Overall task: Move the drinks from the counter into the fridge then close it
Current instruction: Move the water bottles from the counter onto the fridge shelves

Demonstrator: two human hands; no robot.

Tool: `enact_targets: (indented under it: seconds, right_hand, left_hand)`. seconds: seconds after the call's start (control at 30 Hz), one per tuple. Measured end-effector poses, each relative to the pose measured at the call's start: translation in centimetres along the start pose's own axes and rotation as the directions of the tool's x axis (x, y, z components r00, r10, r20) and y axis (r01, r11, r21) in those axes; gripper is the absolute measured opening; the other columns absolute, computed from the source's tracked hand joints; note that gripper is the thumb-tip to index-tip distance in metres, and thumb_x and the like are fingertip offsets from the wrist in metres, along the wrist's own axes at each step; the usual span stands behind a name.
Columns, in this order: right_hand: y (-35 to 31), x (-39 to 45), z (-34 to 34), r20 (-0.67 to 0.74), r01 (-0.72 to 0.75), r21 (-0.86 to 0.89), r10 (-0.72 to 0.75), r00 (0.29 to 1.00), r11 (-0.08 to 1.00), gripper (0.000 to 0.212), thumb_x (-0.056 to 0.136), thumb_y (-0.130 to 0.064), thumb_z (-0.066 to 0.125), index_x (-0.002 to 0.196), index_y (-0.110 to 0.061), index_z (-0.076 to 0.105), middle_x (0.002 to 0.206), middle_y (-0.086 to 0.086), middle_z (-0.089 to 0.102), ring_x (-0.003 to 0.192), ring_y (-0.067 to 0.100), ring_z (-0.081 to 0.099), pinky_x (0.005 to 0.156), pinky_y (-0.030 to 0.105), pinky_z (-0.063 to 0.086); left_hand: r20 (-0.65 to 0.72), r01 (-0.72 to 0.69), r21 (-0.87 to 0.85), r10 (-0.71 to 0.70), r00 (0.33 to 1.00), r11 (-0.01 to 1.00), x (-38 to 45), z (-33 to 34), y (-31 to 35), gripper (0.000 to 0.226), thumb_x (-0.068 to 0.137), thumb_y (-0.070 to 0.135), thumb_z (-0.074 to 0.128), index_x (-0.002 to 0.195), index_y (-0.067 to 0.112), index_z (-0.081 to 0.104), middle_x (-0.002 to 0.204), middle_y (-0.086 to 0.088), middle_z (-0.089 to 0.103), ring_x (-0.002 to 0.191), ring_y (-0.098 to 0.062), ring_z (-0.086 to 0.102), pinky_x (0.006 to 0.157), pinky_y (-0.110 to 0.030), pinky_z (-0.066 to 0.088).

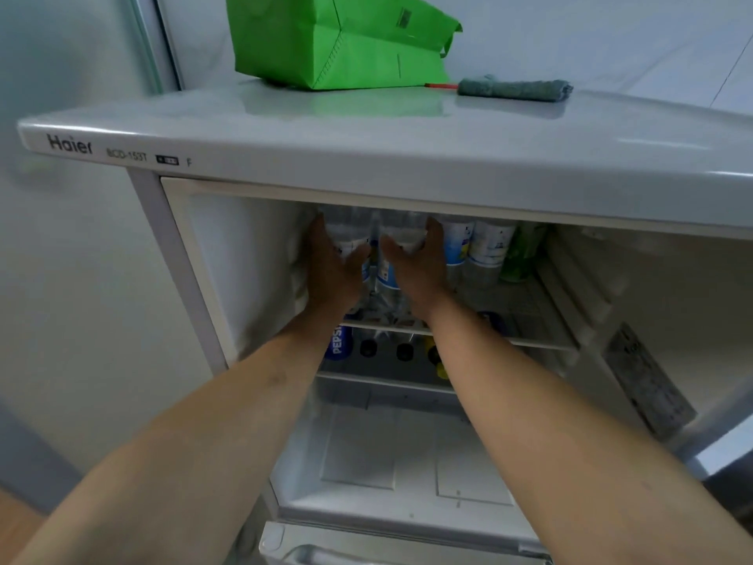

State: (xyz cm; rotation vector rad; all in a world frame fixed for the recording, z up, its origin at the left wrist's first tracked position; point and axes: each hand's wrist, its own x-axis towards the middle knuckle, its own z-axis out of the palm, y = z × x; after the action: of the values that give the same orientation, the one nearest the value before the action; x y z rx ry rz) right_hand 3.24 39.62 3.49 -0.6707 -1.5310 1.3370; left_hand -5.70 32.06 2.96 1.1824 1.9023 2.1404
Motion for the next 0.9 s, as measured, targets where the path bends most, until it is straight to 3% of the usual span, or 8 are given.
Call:
enact_targets:
  seconds: [0.1, 0.17, 0.3, 0.43, 0.6, 0.77, 0.9]
  right_hand:
    - [0.3, -0.3, -0.4, -0.010, 0.026, -0.037, -0.027, 1.000, 0.999, 0.063, 0.084, -0.009, 0.076, 0.134, -0.018, 0.040, 0.118, -0.007, 0.063, 0.098, -0.008, 0.064, 0.081, 0.011, 0.053]
    - [0.8, -0.9, -0.9, -0.004, 0.031, -0.097, -0.032, 0.999, 0.995, 0.061, 0.084, -0.012, 0.076, 0.133, -0.022, 0.041, 0.118, -0.011, 0.060, 0.098, -0.011, 0.062, 0.076, 0.006, 0.050]
    - [2.0, -2.1, -1.4, 0.019, -0.031, -0.205, 0.036, 0.999, 0.978, 0.066, 0.086, -0.023, 0.076, 0.142, -0.020, 0.040, 0.137, -0.001, 0.058, 0.120, 0.014, 0.059, 0.092, 0.024, 0.050]
    - [2.0, -2.1, -1.0, -0.006, -0.055, -0.250, 0.056, 0.998, 0.967, 0.070, 0.084, -0.025, 0.077, 0.143, -0.025, 0.040, 0.139, -0.001, 0.059, 0.120, 0.013, 0.059, 0.098, 0.030, 0.049]
    - [2.1, -2.4, -1.0, -0.006, -0.068, -0.267, 0.069, 0.998, 0.961, 0.068, 0.085, -0.022, 0.076, 0.144, -0.024, 0.042, 0.139, -0.002, 0.059, 0.121, 0.013, 0.059, 0.103, 0.034, 0.049]
    - [1.9, -3.2, -1.3, -0.039, -0.058, -0.335, 0.047, 0.998, 0.940, 0.066, 0.088, -0.024, 0.074, 0.145, -0.020, 0.042, 0.138, 0.000, 0.059, 0.120, 0.012, 0.060, 0.096, 0.025, 0.050]
    - [1.6, -5.8, -2.1, -0.133, 0.022, -0.402, -0.082, 0.988, 0.915, 0.045, 0.091, -0.025, 0.068, 0.133, -0.020, 0.052, 0.129, -0.001, 0.062, 0.115, 0.012, 0.060, 0.095, 0.031, 0.052]
  left_hand:
    - [0.018, -0.045, 0.047, 0.045, 0.999, 0.998, -0.5, -0.1, 0.2, 0.072, 0.088, 0.003, 0.069, 0.149, 0.005, 0.031, 0.145, -0.008, 0.047, 0.134, -0.013, 0.045, 0.110, -0.020, 0.037]
    - [0.037, -0.065, 0.126, 0.061, 0.997, 0.990, -0.8, -0.2, 0.0, 0.069, 0.088, 0.001, 0.066, 0.148, 0.006, 0.033, 0.144, -0.010, 0.049, 0.134, -0.016, 0.046, 0.113, -0.028, 0.037]
    - [-0.030, -0.021, 0.229, 0.029, 0.999, 0.973, -2.4, -0.6, -0.4, 0.075, 0.089, 0.003, 0.065, 0.153, 0.016, 0.027, 0.151, -0.008, 0.043, 0.138, -0.021, 0.041, 0.113, -0.030, 0.033]
    - [-0.075, 0.065, 0.317, -0.043, 0.996, 0.946, -3.5, -0.6, -0.8, 0.076, 0.090, 0.005, 0.062, 0.154, 0.012, 0.023, 0.157, -0.010, 0.031, 0.142, -0.026, 0.034, 0.116, -0.036, 0.030]
    - [-0.016, -0.026, 0.072, 0.028, 0.999, 0.997, -4.8, -1.3, -0.5, 0.067, 0.093, -0.003, 0.057, 0.151, 0.013, 0.029, 0.150, -0.006, 0.043, 0.140, -0.015, 0.040, 0.115, -0.039, 0.036]
    - [-0.061, 0.093, -0.013, -0.094, 0.994, 0.996, -7.2, -1.3, -1.2, 0.074, 0.087, -0.008, 0.054, 0.150, 0.024, 0.030, 0.148, 0.000, 0.043, 0.135, -0.015, 0.045, 0.111, -0.042, 0.042]
    - [-0.057, 0.067, -0.120, -0.074, 0.996, 0.991, -9.9, -1.7, -1.6, 0.073, 0.082, -0.012, 0.054, 0.146, 0.017, 0.036, 0.135, -0.007, 0.052, 0.118, -0.019, 0.056, 0.091, -0.023, 0.053]
